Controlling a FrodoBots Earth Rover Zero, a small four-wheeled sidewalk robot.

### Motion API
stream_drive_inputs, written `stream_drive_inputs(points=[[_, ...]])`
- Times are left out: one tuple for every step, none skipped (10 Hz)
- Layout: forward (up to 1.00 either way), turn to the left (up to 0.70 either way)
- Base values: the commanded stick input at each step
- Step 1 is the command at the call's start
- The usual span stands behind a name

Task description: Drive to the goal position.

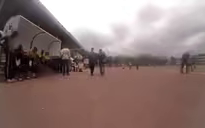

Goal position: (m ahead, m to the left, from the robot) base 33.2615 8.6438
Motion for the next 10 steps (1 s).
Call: stream_drive_inputs(points=[[1.00,-0.22],[1.00,-0.07],[1.00,0.00],[1.00,0.00],[1.00,0.00],[1.00,0.00],[1.00,0.00],[1.00,-0.17],[1.00,-0.27],[1.00,-0.27]])
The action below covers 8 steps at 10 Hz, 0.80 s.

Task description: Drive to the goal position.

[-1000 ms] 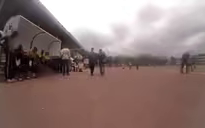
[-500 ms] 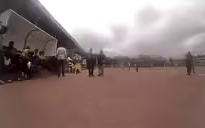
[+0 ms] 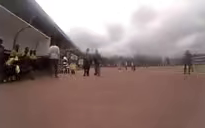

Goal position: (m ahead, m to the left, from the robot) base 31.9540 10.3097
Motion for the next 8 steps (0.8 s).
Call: stream_drive_inputs(points=[[1.00,-0.27],[1.00,0.00],[1.00,0.00],[1.00,0.00],[1.00,0.00],[1.00,0.00],[1.00,0.00],[1.00,0.00]])
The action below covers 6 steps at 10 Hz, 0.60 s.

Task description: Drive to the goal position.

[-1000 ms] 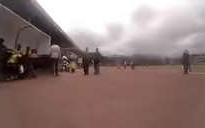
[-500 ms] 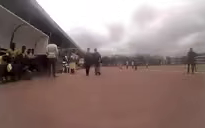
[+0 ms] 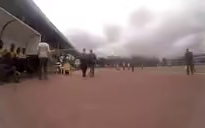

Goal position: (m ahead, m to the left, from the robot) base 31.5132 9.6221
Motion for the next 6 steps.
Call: stream_drive_inputs(points=[[1.00,0.00],[1.00,0.00],[1.00,0.00],[1.00,0.00],[1.00,0.00],[1.00,0.00]])
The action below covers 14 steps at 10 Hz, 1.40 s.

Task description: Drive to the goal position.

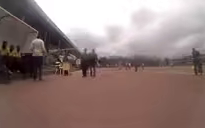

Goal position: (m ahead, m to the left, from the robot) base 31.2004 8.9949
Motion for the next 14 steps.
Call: stream_drive_inputs(points=[[1.00,0.00],[1.00,0.00],[1.00,0.00],[1.00,0.00],[1.00,0.00],[1.00,-0.06],[1.00,-0.22],[1.00,-0.15],[1.00,0.00],[1.00,0.00],[1.00,0.00],[1.00,0.00],[1.00,0.00],[1.00,0.00]])
